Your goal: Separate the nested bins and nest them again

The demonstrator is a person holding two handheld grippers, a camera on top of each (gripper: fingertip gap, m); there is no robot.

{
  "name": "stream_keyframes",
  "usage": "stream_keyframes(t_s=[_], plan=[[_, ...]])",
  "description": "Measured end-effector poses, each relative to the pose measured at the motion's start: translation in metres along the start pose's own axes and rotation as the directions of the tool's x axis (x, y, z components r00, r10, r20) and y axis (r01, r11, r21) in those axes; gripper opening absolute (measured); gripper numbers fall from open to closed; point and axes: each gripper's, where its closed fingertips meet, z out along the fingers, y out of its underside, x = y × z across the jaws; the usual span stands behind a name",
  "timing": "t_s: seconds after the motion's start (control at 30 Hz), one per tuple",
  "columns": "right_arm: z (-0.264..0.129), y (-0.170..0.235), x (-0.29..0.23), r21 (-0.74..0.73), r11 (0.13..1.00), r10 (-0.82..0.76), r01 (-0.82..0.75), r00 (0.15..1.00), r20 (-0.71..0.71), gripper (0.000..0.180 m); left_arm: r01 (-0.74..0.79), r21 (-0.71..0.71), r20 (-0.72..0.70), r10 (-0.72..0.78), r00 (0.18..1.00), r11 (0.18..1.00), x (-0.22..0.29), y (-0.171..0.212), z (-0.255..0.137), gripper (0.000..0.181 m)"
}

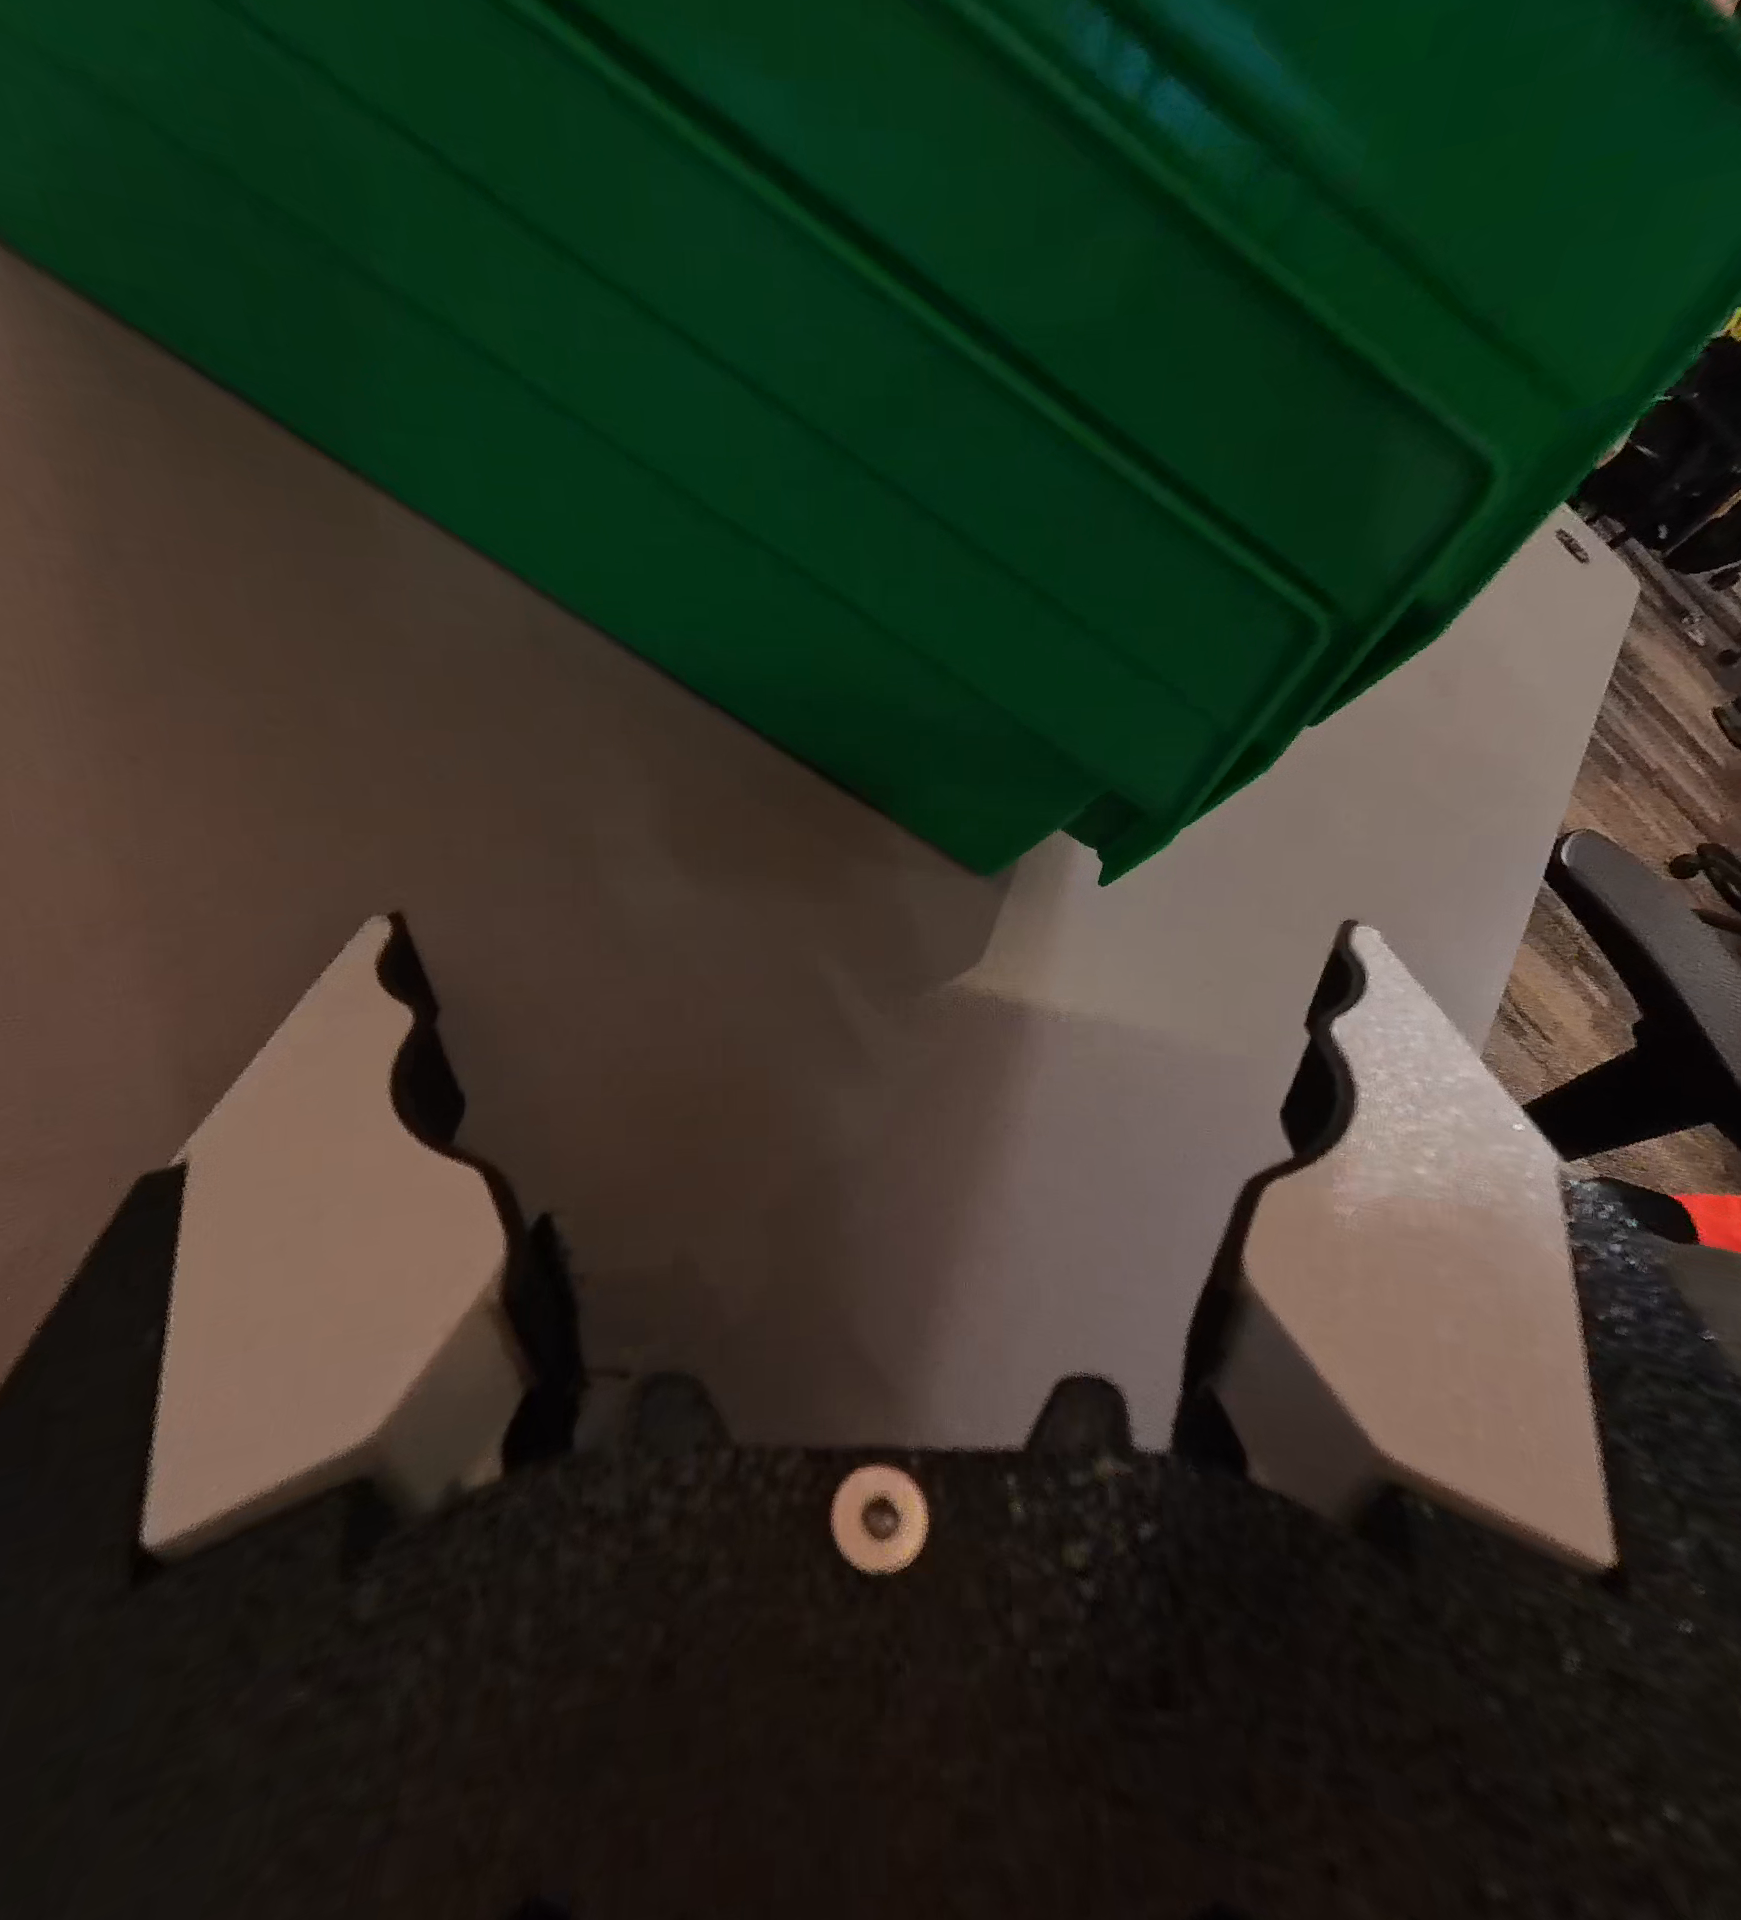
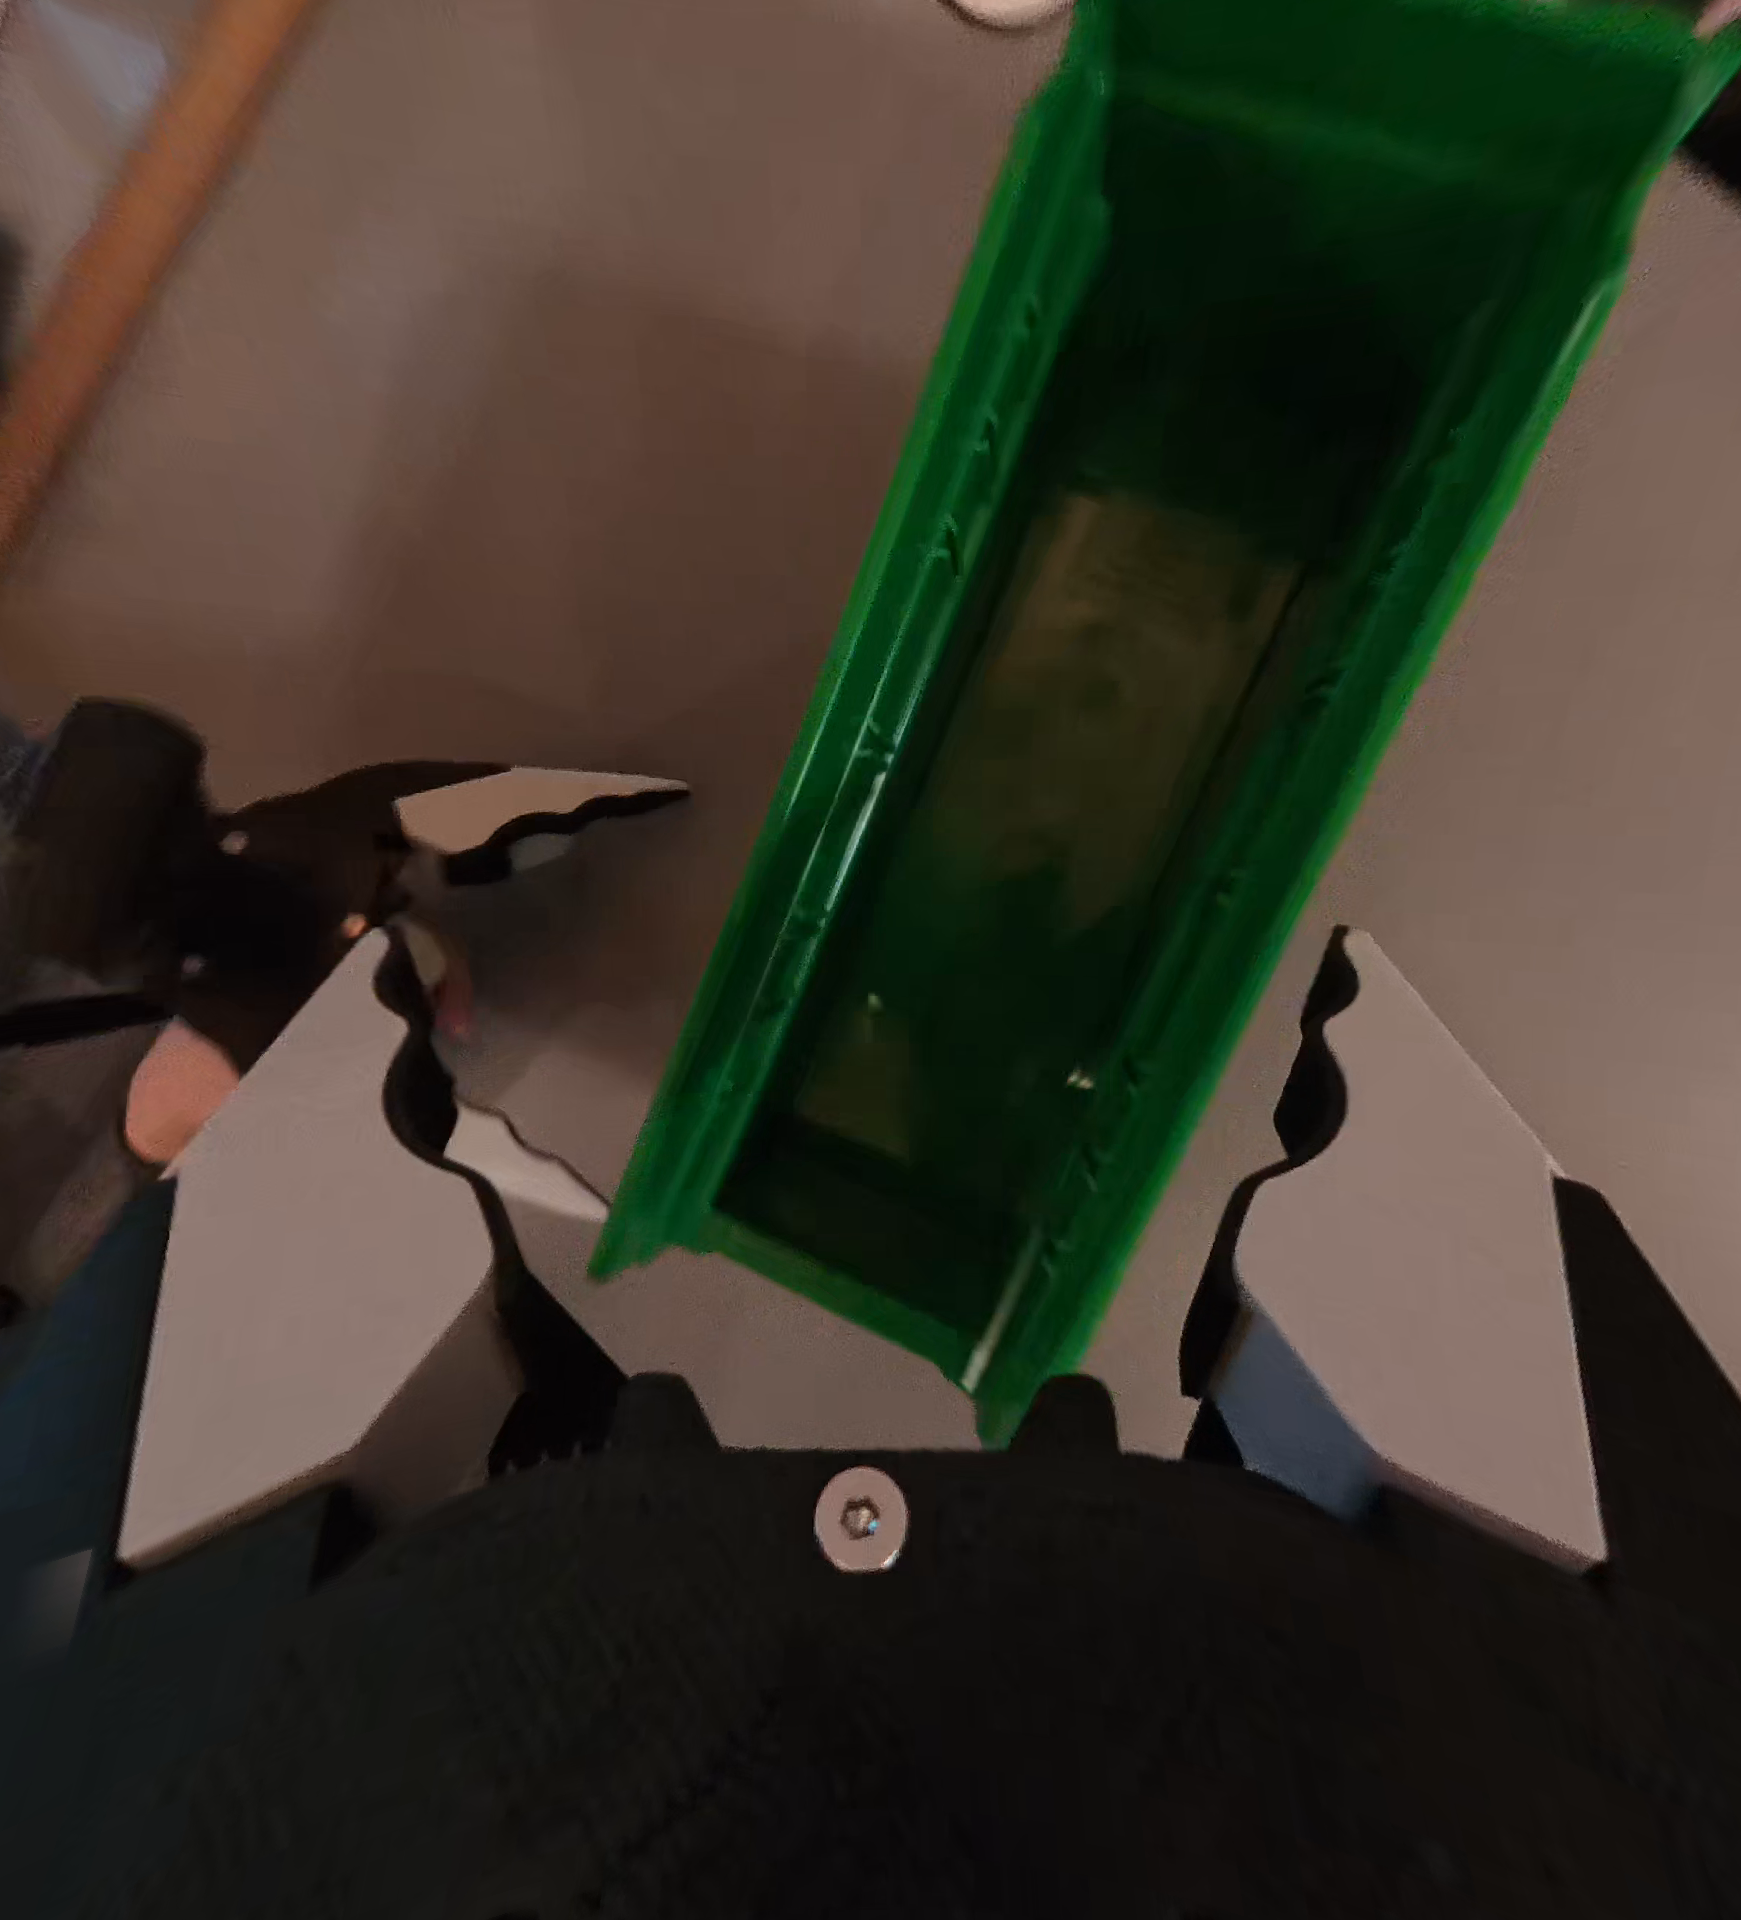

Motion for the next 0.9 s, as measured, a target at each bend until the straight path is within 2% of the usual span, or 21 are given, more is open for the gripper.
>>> stream_keyframes(t_s=[0.03, 0.13, 0.23, 0.33, 0.43, 0.5, 0.63, 0.7, 0.77, 0.9], plan=[[-0.016, -0.001, 0.001, 0.028, 0.999, -0.042, 0.042, 0.999, 0.006, 0.16, 0.0, 0.002, 0.006, 0.0, 1.0, 1.0, -0.002, 0.0, -0.001, 0.159], [-0.063, 0.005, 0.035, 0.101, 0.984, -0.137, 0.144, 0.988, -0.074, 0.16, 0.005, 0.008, 0.021, -0.005, 1.0, 1.0, -0.008, 0.0, -0.003, 0.159], [-0.098, 0.03, 0.107, 0.161, 0.98, -0.09, 0.116, 0.983, -0.16, 0.16, -0.018, -0.009, 0.042, 0.018, 0.999, 1.0, -0.015, 0.005, -0.001, 0.159], [-0.126, 0.081, 0.208, 0.172, 0.985, 0.063, -0.014, 0.958, -0.279, 0.16, -0.025, -0.012, 0.053, 0.026, 0.998, 1.0, -0.016, 0.005, -0.002, 0.159], [-0.158, 0.144, 0.313, 0.196, 0.976, 0.181, -0.096, 0.857, -0.482, 0.161, -0.023, -0.012, 0.065, 0.024, 0.998, 1.0, -0.02, 0.005, -0.003, 0.16], [-0.159, 0.19, 0.355, 0.184, 0.964, 0.261, -0.194, 0.83, -0.493, 0.161, -0.018, 0.002, 0.058, 0.018, 0.998, 1.0, -0.02, 0.003, -0.004, 0.16], [-0.152, 0.252, 0.405, 0.136, 0.941, 0.335, -0.308, 0.809, -0.482, 0.16, -0.009, 0.021, 0.05, 0.008, 0.999, 1.0, -0.021, 0.0, -0.005, 0.16], [-0.144, 0.263, 0.412, 0.122, 0.95, 0.311, -0.286, 0.84, -0.445, 0.16, -0.013, 0.015, 0.056, 0.012, 0.998, 1.0, -0.022, 0.001, -0.004, 0.159], [-0.142, 0.272, 0.426, 0.108, 0.958, 0.285, -0.267, 0.828, -0.483, 0.16, -0.018, 0.01, 0.063, 0.018, 0.998, 1.0, -0.023, 0.002, -0.004, 0.159], [-0.131, 0.285, 0.436, 0.111, 0.92, 0.387, -0.376, 0.827, -0.406, 0.16, -0.021, 0.009, 0.082, 0.02, 0.996, 1.0, -0.025, 0.001, -0.002, 0.16]])
